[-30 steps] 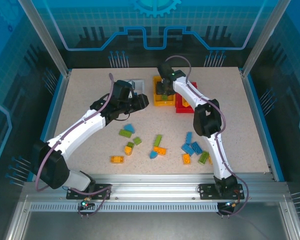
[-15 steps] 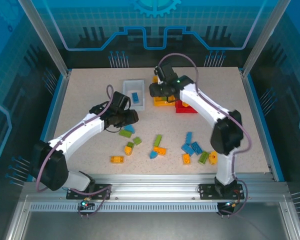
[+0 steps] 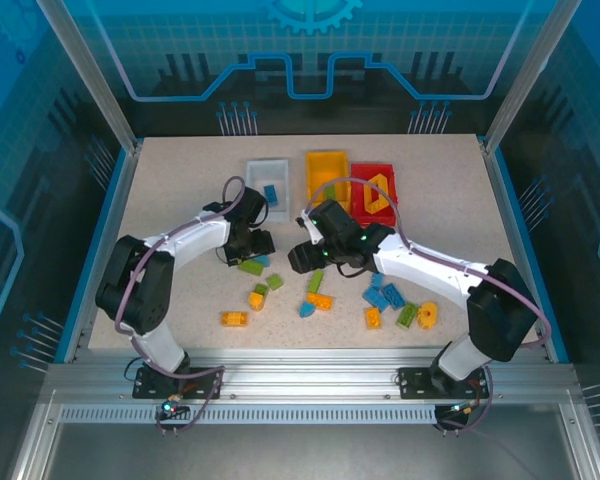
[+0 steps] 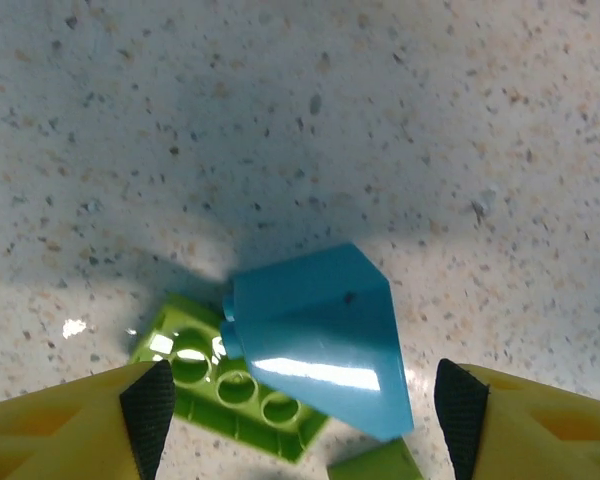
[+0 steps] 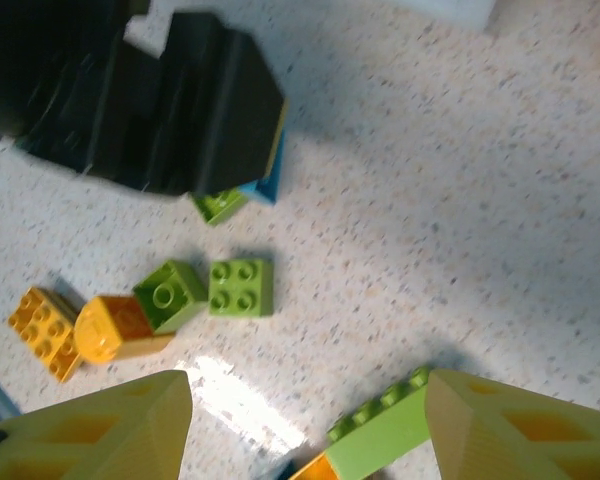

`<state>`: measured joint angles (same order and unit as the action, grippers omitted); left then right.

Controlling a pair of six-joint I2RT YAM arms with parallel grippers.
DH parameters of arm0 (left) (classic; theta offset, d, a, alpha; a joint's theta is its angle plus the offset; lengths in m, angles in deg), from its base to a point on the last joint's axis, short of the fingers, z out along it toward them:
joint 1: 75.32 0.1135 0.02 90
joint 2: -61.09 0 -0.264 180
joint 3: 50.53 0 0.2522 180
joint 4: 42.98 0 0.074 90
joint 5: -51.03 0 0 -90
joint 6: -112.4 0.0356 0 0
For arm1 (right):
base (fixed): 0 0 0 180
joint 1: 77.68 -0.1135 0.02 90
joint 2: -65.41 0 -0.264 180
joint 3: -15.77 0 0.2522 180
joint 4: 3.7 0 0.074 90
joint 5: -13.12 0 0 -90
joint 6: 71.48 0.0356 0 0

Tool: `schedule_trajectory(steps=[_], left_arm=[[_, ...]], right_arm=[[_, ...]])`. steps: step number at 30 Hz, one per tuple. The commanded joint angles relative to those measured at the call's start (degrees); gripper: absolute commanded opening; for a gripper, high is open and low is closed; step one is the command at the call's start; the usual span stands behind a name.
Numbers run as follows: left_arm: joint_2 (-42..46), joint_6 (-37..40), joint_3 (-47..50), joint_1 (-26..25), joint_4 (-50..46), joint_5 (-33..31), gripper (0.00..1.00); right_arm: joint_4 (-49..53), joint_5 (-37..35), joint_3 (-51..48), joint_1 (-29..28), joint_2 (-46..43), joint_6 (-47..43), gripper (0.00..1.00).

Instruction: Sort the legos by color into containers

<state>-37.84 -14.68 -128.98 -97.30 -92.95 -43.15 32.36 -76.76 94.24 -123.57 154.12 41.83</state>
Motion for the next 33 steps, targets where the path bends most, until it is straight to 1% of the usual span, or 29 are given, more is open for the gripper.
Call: schedule_trajectory(steps=[1,11,15,20,27,33], left_arm=[[-1.62,1.52,-3.14,0.33,-1.66,-1.50,0.72],[-4.61,1.98,-3.95,0.34,-1.78,-2.23,0.68],[-5.15,1.92,-4.17,0.13,-1.04,-1.73,0.62],[-5.82,2.01,-4.66,-0.19,-1.21,-1.72,0.57],[-5.16,2.34,-4.59,-0.75,-0.59,-1.70,0.42],[-3.60,2.43,-5.12,-1.05,-0.98,-2.31,0.41]], right_arm=[[-2.67,1.74,-0.84,-1.13,-3.11,1.78,0.65],[-3.34,2.08,-1.65,-1.39,-2.93,2.89,0.64],[-3.50,1.89,-1.82,-1.40,-2.68,3.03,0.64],[-3.58,1.77,-2.18,-1.32,-2.73,3.49,0.63],[-3.68,1.07,-2.66,-1.40,-2.84,3.85,0.62],[-4.19,-0.27,-3.11,-1.31,-4.26,4.21,0.60]])
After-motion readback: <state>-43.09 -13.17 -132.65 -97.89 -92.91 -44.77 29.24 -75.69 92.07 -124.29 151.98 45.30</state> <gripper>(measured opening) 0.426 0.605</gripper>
